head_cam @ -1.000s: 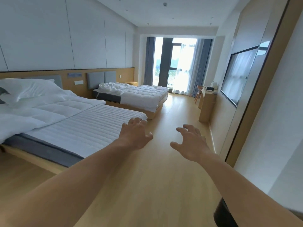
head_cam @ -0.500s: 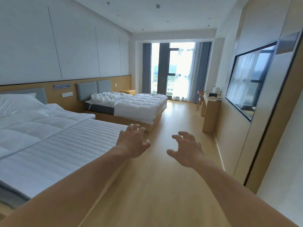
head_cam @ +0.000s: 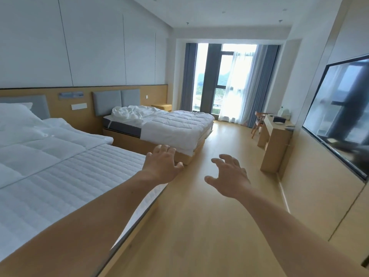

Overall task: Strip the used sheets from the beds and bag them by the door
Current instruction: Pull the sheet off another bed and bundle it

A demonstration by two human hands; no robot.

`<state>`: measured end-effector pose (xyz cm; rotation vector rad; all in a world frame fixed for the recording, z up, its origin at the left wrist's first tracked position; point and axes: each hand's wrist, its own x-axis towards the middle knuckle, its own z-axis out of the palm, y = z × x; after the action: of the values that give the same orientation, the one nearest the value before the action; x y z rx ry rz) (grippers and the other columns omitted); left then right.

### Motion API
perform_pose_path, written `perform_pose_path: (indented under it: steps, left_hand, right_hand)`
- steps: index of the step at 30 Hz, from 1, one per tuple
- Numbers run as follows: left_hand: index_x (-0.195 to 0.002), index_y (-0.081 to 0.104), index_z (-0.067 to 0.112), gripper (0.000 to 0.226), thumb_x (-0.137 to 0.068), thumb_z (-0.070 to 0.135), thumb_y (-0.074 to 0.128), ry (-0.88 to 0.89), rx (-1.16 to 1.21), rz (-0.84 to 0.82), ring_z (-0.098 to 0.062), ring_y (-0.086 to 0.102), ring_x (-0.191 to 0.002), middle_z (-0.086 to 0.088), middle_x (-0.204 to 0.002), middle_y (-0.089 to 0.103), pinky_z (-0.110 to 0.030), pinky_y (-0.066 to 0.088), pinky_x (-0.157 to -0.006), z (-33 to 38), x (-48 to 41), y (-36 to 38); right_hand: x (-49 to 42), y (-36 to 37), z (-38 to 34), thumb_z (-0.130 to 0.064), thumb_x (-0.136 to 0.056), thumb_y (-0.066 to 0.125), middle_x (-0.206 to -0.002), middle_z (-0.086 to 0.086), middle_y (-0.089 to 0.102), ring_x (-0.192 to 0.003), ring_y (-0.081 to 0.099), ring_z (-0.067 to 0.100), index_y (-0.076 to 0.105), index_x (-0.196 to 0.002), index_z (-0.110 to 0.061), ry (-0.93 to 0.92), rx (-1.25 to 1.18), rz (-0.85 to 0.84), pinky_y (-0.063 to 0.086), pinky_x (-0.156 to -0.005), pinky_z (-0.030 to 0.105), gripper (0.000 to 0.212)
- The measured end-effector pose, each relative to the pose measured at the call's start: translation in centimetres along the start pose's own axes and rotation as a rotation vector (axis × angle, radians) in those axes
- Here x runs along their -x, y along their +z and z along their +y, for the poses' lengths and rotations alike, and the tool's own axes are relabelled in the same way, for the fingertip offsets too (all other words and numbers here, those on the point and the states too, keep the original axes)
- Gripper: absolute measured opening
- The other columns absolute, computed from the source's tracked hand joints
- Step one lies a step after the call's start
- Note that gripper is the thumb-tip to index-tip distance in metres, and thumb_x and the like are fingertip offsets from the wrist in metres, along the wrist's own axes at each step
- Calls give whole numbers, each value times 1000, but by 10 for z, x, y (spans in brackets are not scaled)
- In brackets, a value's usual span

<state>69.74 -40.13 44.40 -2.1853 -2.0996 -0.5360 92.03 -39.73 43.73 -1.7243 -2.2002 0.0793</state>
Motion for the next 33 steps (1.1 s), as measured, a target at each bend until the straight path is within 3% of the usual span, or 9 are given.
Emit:
perform_pose_path:
  steps: [13,21,33]
  left_hand:
    - [-145,40,20,60,-93,49,46,78,-62,4,-24,27,-142,-4,-152,36,-48,26,-113,-9,-304,86]
    - [-145,39,20,60,-93,51,44,-9,-81,2,-23,26,-143,-4,-151,36,-48,27,-113,-4,-481,139]
    - [-149,33,20,64,-93,50,42,-86,-53,1,-24,18,-147,-4,-158,27,-48,24,-114,-80,-738,222]
  right_hand:
    - [-289,58,90,-55,-87,58,-158,-4,20,-147,12,19,36,-148,-31,40,-28,35,24,-111,45,69]
    - [-480,70,159,-53,-88,59,-158,-2,21,-146,13,19,37,-148,-28,-31,-57,19,23,-112,45,69]
    - [-759,144,172,-55,-88,58,-159,-4,18,-148,11,19,31,-151,-30,-124,-22,-20,21,-115,44,74]
